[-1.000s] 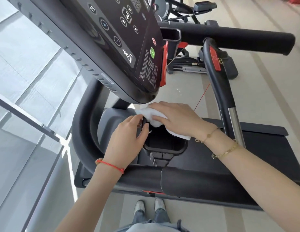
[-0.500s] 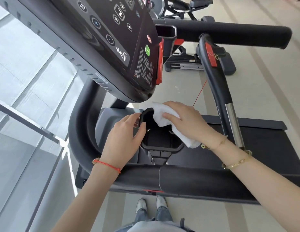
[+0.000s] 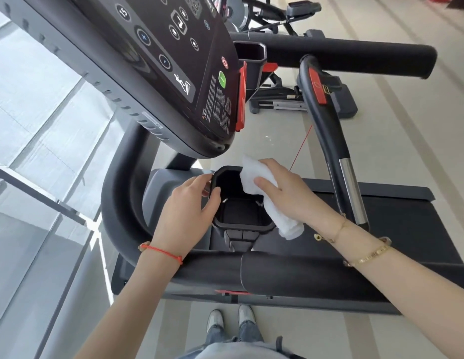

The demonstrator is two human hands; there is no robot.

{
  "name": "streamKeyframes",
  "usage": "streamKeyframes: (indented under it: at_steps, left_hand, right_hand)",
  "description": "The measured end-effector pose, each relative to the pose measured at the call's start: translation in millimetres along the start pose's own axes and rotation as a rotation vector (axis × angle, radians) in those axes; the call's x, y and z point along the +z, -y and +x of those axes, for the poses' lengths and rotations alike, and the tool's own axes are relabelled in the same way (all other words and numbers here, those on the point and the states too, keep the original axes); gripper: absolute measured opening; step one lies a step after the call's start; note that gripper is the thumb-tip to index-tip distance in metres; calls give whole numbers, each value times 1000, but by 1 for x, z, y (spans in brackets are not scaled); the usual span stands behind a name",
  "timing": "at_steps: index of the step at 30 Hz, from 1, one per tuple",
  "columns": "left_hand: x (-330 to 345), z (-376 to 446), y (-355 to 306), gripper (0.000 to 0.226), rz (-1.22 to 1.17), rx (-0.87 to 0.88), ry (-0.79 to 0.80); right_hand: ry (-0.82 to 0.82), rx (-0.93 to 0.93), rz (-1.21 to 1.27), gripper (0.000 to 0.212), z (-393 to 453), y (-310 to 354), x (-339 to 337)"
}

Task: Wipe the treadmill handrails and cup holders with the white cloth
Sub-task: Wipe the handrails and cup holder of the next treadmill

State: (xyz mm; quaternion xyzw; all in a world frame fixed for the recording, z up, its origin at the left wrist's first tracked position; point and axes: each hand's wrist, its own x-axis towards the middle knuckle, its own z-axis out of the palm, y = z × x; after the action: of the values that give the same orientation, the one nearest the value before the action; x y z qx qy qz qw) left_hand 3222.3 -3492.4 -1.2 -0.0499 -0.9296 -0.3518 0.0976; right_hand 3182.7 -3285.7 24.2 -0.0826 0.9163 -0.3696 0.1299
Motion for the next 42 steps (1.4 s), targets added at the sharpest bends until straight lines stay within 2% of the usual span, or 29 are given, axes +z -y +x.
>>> streamKeyframes:
  at_steps: [5,8,11,13,15,17,19,23,27,29,33,35,37,42]
  left_hand:
    - [0,0,0,35,-1,-19,-10]
    - [0,0,0,36,3,-20,-11]
    - [1,1,0,34,2,-8,-25]
    - [2,1,0,30,-3,-6,-37]
    - [2,1,1,22,-4,1,-41]
    - [2,1,2,22,-1,5,-37]
    - [1,1,2,33,1,-4,-34]
    - [0,1,2,43,4,-33,-4]
    - [-1,1,1,43,-6,-31,-1]
    - [-2,0,1,40,-15,-28,0]
    - [-3,1,0,34,-24,-10,5]
    - [-3,0,-1,35,-27,-9,2]
    - [-4,0,-1,32,-45,-10,-6]
    - [-3,0,-1,26,-67,-5,-27]
  right_hand:
    - [-42,15,137,60,-29,-9,18]
    - [-19,-58,-60,50,-3,-7,7]
    - [109,-242,-318,42,33,4,-10]
    - [241,-340,-358,42,51,13,-14]
    - [303,-398,-375,41,61,21,-11]
    - [273,-420,-393,39,62,21,-7]
    - [198,-381,-352,40,51,10,-10]
    - [107,-239,-46,41,14,-16,-17]
    - [41,-259,91,43,-17,-15,-18]
    - [68,-302,56,44,-31,-13,-24]
    - [258,-319,-202,46,-52,-11,-24]
    - [244,-405,-326,51,-55,-2,-10]
    - [204,-481,-370,46,-52,15,9]
    - [152,-510,-429,37,-54,24,20]
